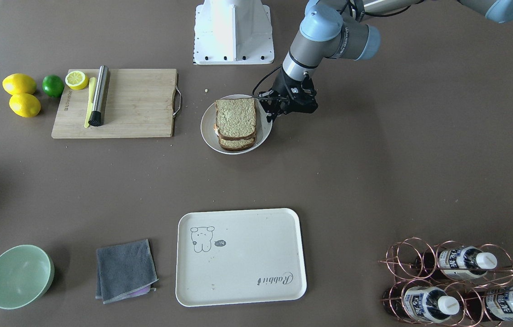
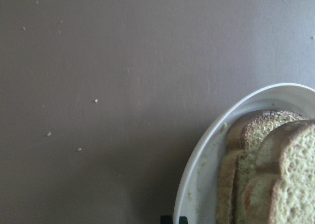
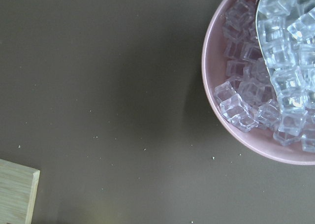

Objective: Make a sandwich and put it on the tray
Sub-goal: 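Slide the plate with the left gripper farther away onto the white tray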

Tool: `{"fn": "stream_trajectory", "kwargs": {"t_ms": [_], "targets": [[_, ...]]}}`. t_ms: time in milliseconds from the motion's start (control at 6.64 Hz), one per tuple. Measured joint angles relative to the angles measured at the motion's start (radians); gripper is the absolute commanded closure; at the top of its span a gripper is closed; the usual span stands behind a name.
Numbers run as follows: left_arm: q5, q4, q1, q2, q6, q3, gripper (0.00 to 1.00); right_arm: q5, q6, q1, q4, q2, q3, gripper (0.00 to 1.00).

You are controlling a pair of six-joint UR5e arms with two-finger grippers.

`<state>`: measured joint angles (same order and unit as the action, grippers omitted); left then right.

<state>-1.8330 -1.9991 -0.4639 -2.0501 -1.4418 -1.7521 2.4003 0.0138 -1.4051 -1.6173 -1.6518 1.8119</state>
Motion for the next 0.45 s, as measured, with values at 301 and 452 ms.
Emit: {"fn": "stream_trajectory", "kwargs": {"t_ms": [301,452], "targets": [[-0.116,-0.034,-0.133,-0.125,0.003,0.157,1.00,0.000,0.000,0.000,-0.001,-0.004,0.002,0.00],[-0.161,-0.098,-0.189,-0.199,0.006,0.291,1.00,-0.002,0.000,0.000,-0.002,-0.005,0.002,0.00]]}}
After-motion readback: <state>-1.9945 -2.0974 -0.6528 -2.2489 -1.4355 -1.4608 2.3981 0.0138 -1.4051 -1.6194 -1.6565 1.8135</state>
